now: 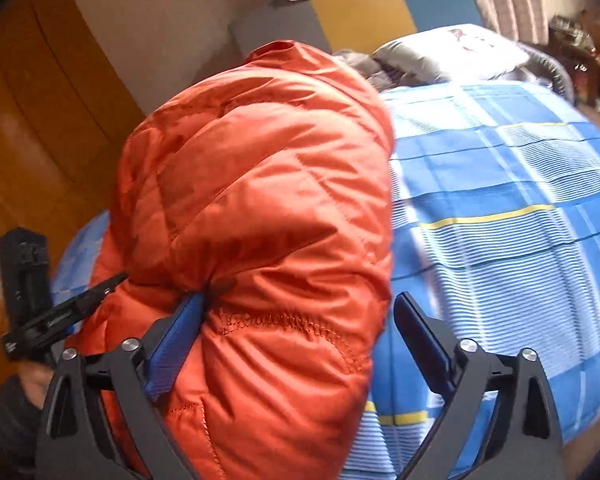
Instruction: Fold large clothes
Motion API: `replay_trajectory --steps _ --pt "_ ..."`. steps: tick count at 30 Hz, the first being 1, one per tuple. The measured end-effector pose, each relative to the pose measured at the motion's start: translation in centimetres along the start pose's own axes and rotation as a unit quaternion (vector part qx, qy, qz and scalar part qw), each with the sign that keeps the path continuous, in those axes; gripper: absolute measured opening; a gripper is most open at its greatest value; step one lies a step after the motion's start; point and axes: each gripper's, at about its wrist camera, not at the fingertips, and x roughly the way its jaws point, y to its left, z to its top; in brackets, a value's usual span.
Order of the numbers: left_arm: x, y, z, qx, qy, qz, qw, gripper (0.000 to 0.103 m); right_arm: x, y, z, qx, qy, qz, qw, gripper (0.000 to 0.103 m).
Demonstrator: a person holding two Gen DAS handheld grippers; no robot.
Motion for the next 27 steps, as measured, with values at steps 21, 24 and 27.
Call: replay_trajectory --steps 21,24,27 --pt "-1.5 -0.6 -3.7 -0.016 -0.032 0.053 0.9980 0.019 3.2 7.7 -0.1 -0.026 -0.023 -0.211 0.977 0.071" --pt "-1.1 -0.3 -3.9 -0.010 -0.032 0.067 0.9972 0.021 4.7 7.4 -0.3 -0.030 -0.007 -0.213 0.977 0.071" --pt "-0.6 0.3 -4.1 -0.019 -0.031 0.076 0.9964 0.022 6.3 6.9 -0.4 -0.032 0.002 -0.213 0.977 0.071"
